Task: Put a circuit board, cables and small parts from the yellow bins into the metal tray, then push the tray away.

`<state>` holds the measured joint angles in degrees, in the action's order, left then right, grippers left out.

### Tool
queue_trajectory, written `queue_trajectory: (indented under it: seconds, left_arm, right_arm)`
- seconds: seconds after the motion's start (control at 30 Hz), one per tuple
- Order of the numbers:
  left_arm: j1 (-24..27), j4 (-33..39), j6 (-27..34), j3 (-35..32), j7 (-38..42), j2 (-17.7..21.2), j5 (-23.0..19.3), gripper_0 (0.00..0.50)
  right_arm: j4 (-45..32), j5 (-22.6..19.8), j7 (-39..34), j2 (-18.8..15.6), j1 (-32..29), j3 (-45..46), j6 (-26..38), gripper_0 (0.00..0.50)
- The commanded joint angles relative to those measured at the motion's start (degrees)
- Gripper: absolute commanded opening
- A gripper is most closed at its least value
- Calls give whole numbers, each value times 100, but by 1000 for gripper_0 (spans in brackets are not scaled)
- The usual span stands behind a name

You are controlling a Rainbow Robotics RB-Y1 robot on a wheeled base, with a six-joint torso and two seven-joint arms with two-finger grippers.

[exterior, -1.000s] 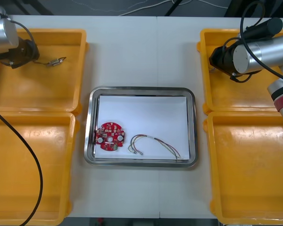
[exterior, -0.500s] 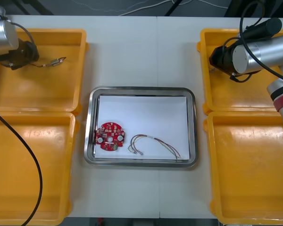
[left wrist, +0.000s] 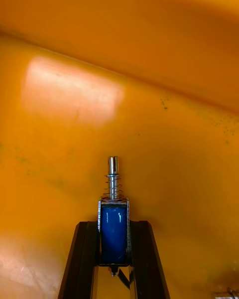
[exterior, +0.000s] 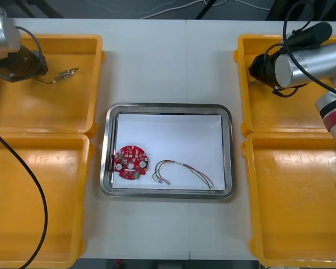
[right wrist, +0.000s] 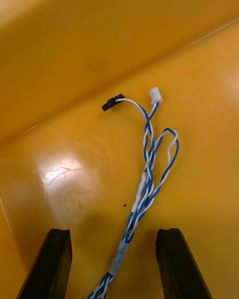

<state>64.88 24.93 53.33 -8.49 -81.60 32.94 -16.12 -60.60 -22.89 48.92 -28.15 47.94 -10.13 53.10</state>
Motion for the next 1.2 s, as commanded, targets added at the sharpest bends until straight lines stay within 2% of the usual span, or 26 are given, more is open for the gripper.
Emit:
queue_trajectory:
  seconds: [0.03, 0.33, 0.5, 0.53, 0.57, 0.6, 0.67, 0.73, 0.8, 0.93, 1.03, 1.2]
  left_arm:
    - [-442, 1023, 547, -197, -646, 134, -32, 0]
    - [-978, 2157, 1461, -232, -550, 143, -164, 0]
    - [-1180, 3027, 2428, -372, -444, 152, -208, 0]
    - [-1206, 3159, 2559, -381, -418, 152, -217, 0]
    - [-1268, 3431, 2823, -425, -374, 152, -225, 0]
    - [-1329, 3730, 3131, -469, -242, 160, -243, 0]
    - [-1391, 4134, 3588, -443, -57, 169, -252, 0]
    - [-1443, 4503, 3992, -407, 110, 178, -278, 0]
    - [-1505, 4908, 4379, -355, 321, 178, -322, 0]
    - [-1637, 5382, 4766, -276, 426, 178, -436, 0]
    - [-1734, 5734, 4976, -258, 611, 196, -700, 0]
    - [-1953, 6560, 5372, 102, 1199, 231, -902, 0]
  right_arm:
    - [206, 57, -76, 73, 102, -385, -19, 500]
    - [321, 48, -23, -59, 102, -939, -19, 500]
    - [321, -22, 12, -165, 93, -1097, -19, 498]
    - [321, -31, 21, -174, 102, -1106, -19, 456]
    - [312, -49, 30, -174, 102, -1114, -19, 336]
    - [321, -57, 30, -182, 102, -1114, -19, 181]
    - [321, -75, 47, -182, 93, -1106, -11, 58]
    - [321, -101, 65, -191, 93, -1114, -19, 2]
    - [312, -119, 100, -209, 102, -1114, -19, 0]
    - [312, -172, 171, -261, 93, -1106, -19, 0]
    - [312, -251, 241, -332, 102, -1114, -11, 0]
    - [154, -646, 513, -587, 102, -1114, 68, 0]
